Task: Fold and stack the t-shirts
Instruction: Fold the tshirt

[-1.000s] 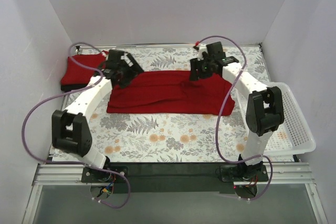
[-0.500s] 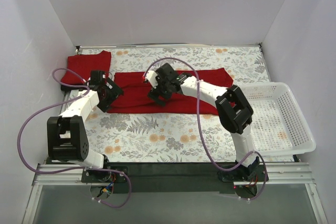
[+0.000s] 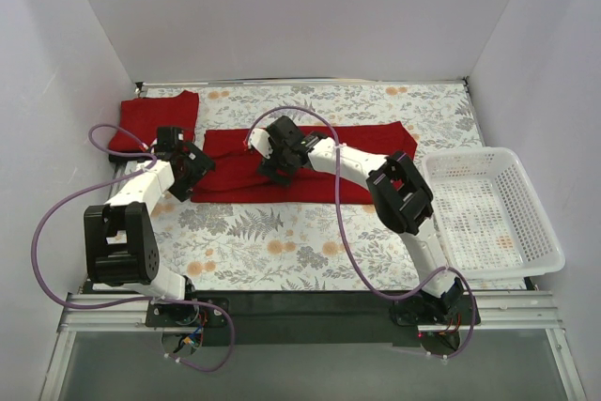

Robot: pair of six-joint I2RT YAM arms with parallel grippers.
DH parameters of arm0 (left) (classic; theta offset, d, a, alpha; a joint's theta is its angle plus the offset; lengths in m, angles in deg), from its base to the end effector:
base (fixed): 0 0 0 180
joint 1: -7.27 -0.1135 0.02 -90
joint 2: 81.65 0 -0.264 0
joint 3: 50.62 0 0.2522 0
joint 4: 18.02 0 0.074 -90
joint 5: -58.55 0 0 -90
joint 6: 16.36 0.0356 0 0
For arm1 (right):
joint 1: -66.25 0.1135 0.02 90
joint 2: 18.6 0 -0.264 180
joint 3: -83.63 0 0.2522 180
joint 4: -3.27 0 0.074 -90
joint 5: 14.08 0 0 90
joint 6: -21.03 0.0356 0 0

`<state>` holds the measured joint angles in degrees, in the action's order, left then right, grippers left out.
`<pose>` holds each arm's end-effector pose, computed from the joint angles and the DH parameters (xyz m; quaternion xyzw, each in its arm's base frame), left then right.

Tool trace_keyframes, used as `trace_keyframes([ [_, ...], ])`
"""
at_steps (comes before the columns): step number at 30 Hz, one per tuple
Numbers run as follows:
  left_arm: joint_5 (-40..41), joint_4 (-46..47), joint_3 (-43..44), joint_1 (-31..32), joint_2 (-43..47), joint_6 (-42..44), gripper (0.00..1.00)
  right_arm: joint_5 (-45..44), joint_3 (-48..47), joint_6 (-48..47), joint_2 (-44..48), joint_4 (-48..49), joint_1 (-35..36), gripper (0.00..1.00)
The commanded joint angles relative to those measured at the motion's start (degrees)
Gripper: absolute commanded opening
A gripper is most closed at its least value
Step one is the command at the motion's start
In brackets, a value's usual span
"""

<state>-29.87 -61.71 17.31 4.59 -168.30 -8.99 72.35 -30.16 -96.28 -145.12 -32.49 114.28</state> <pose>0.2938 0.0147 0.1990 -0.6604 0.7119 -0.1429 0.1913 0.3331 0.3671 0.1881 -0.5624 0.7466 0.0350 0.3537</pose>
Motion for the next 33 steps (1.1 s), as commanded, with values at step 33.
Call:
trace_keyframes([
  [33,-5.2,-0.3,4.4,0.0,-5.7,2.8,0.62,10.2,38.8,43.0,35.9,3.5,-29.0,0.61],
])
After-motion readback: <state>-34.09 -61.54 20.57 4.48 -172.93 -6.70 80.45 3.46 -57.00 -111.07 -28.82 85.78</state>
